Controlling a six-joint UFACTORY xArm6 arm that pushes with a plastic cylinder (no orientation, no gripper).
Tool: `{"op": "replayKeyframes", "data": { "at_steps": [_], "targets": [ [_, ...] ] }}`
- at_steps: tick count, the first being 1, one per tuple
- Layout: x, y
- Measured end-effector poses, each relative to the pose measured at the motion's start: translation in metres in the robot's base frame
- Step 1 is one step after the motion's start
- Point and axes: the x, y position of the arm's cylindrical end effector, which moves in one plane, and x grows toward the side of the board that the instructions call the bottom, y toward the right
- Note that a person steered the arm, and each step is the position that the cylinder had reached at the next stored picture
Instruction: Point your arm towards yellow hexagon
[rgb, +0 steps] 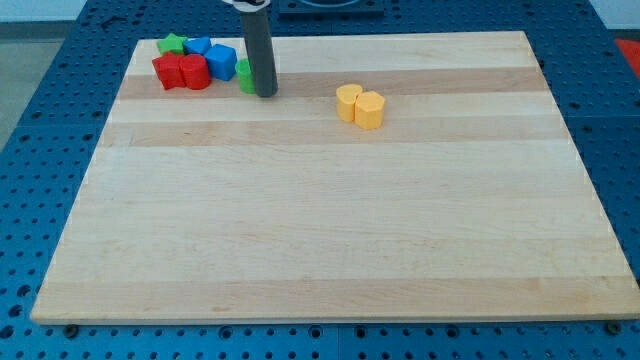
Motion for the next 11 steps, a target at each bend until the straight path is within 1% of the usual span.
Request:
{"op": "replayKeyframes", "data": {
  "at_steps": [2,4,5,6,7,8,9,11],
  "targets": [
    [-0.009,-0.016],
    [-0.009,-0.023],
    [0.010,0.012],
    [0.059,0.053],
    [0.094,0.112],
    [0.096,0.185],
    [0.083,0.185],
    [0.067,0.119]
  ]
}}
